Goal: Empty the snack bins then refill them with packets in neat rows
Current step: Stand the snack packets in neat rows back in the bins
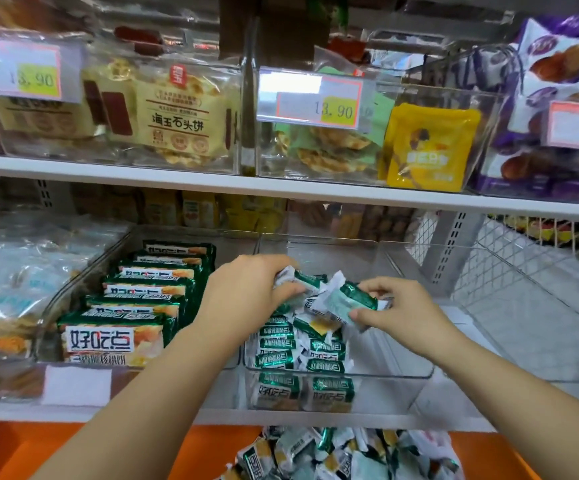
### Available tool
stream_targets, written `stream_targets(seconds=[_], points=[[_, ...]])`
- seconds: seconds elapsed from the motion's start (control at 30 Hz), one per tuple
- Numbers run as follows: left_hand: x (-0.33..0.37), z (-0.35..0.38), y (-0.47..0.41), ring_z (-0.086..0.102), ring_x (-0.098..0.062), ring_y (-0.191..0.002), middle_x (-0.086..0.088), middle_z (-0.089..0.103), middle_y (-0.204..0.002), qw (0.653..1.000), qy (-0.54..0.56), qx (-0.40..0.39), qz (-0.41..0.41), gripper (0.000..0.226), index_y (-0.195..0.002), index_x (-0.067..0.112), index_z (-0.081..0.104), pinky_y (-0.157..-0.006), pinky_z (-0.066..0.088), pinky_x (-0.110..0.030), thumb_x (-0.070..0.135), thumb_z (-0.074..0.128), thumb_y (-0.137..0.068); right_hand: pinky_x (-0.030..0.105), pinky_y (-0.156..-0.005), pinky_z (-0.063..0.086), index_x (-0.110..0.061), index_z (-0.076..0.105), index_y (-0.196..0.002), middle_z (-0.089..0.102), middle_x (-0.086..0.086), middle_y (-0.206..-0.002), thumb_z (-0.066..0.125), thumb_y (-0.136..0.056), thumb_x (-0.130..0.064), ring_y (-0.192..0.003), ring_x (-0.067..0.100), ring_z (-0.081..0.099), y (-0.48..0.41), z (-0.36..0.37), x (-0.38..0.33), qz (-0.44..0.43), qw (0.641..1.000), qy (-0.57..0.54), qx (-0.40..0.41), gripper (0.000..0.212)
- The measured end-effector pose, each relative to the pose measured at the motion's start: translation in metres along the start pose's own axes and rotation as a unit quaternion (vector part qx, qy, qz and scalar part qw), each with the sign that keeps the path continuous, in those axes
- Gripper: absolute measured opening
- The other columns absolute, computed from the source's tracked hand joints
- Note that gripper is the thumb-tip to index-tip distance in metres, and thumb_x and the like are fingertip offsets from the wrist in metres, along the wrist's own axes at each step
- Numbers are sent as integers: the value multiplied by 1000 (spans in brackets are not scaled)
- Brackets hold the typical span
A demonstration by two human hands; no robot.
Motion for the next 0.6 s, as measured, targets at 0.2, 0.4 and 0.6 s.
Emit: stream_targets(seconds=[0.2, 0.4, 0.6], points=[[36, 16, 4, 56, 0, -75, 8, 67, -102, 986, 154, -34, 49, 33, -119, 35, 65, -69, 39, -6, 35, 68, -86, 5, -66, 38, -34, 61, -94, 50, -14, -93, 78, -75, -11, -72, 2, 52, 49, -62, 9, -80, 983, 76, 145, 34], [60, 47, 9, 49, 17, -107, 33, 54, -110, 949, 293, -83, 78, 17, -89, 41, 63, -88, 40, -3, 28, 71, -82, 5, -74, 46, -35, 62, -92, 56, -11, -110, 64, -76, 16, -88, 7, 65, 65, -72, 34, -89, 987, -19, 129, 53], [58, 75, 2, 57, 5, -102, 26, 62, -105, 937, 343, -56, 34, 24, -93, 40, 60, -88, 49, -27, 16, 61, -91, 20, -81, 51, -22, 68, -84, 59, -10, -113, 71, -79, -7, -94, 2, 62, 58, -79, 38, -72, 984, -119, 113, 16]])
Point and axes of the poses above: each hand's wrist, its own y-axis away from the middle knuckle, its own z-axis out of the palm, x = y × z, the point moved 6 cm from there along -y, towards the middle knuckle
